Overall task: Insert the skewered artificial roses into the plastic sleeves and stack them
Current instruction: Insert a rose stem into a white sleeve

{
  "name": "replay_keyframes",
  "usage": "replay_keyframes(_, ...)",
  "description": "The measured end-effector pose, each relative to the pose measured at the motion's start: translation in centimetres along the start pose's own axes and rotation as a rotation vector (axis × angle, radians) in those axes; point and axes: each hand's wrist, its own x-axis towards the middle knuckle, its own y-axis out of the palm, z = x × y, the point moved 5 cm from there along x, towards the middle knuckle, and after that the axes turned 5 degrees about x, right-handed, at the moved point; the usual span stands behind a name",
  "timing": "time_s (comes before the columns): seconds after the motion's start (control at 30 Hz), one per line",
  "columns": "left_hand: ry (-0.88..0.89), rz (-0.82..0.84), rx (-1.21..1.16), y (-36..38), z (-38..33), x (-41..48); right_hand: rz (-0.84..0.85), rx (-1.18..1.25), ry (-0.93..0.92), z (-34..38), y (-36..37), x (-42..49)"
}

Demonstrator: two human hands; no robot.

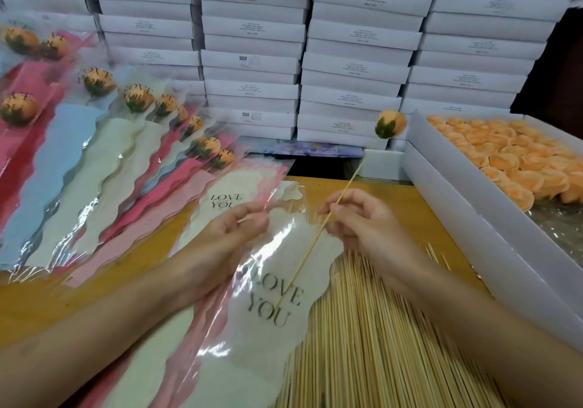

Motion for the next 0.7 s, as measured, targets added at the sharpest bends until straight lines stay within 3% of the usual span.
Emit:
replay_keyframes(0.13,-0.092,0.305,-0.099,1.6,0.2,-0.6,-0.147,0.100,-0.061,0.3,-1.6,0.8)
replay_keyframes(0.3,-0.078,0.480,0.142,2.2,0.3,-1.3,-0.193,0.141,-0.105,0.4,-2.7,1.1)
replay_keyframes(0.57,-0.040,0.360,0.304,1.8,0.3,-1.2,-0.134,-0.037,-0.157,0.5,-2.3,1.2)
replay_keyframes(0.7,-0.060,0.386,0.310,2.1,0.1,-1.4,-0.209,0.041,-0.188,0.7,-3.0,1.7)
